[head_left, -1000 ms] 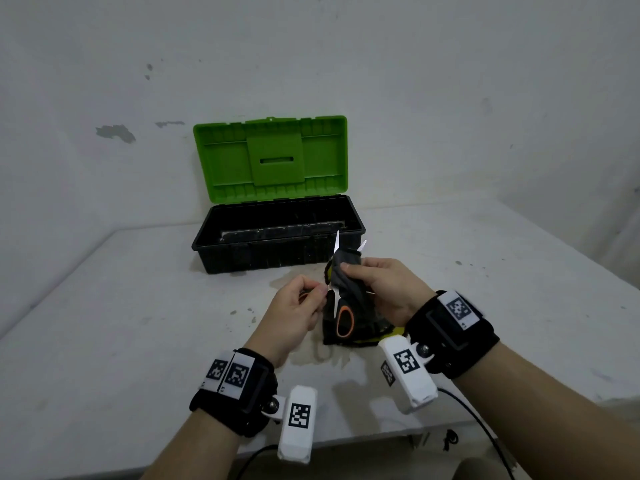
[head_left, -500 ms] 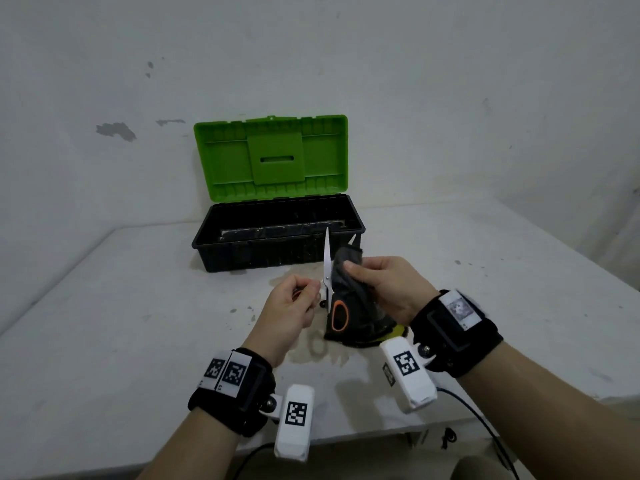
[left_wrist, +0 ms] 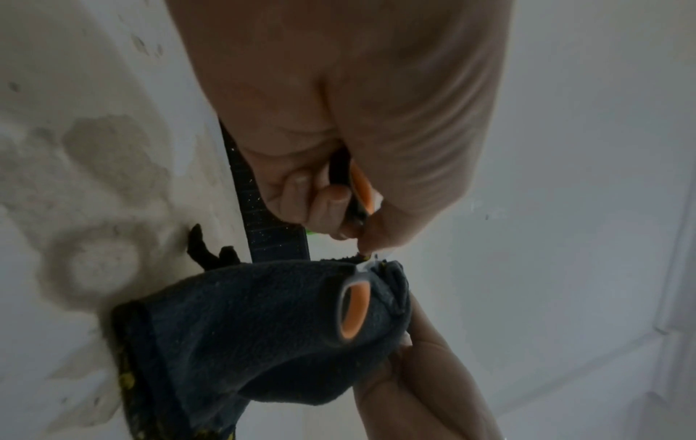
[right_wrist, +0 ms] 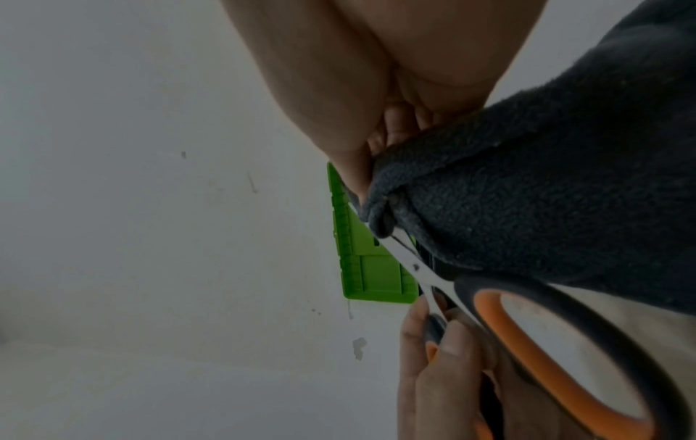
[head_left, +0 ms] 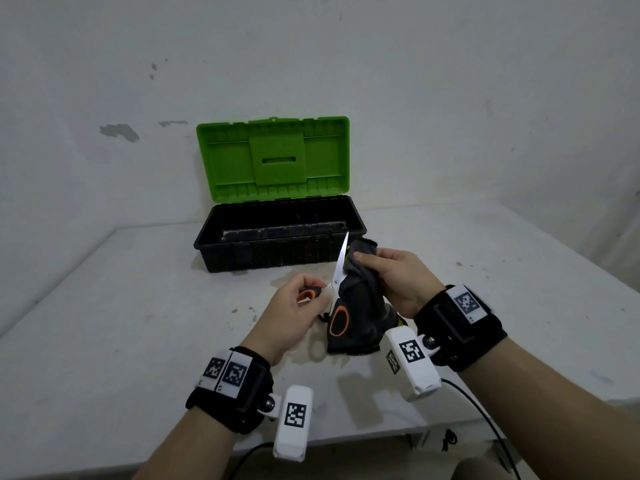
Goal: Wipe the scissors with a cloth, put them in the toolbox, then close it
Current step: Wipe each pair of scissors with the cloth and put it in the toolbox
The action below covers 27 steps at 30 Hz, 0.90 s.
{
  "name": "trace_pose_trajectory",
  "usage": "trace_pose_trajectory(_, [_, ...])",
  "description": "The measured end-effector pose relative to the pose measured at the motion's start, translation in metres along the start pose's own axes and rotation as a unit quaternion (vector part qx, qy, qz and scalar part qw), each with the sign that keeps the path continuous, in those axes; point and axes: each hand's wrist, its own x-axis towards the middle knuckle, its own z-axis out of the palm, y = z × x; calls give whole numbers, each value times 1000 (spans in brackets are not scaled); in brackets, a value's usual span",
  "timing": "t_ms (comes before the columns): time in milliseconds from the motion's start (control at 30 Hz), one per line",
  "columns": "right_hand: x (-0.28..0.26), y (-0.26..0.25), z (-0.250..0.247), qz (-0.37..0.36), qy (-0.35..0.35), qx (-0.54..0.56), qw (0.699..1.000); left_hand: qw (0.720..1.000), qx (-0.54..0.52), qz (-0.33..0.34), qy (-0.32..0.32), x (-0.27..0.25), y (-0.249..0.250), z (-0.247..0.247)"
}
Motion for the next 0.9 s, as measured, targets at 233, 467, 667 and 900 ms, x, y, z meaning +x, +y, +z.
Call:
trace_pose_trajectory(233, [-8,10,-3,36,-33,-4,999,994,105,24,4,0,-2,-9])
trace_pose_trajectory(467, [-6,18,-1,24,9,41,999,997,-17,1,74,3,-5,-9])
trace_pose_trajectory(667, [-7,18,-9,28,-29,38,998,979,-131,-8,156,12,-4,-15])
trace_pose_trajectory(900, [-1,-6,-41,-81,32,-36,996,984,-89,-36,149,18,-9,-32])
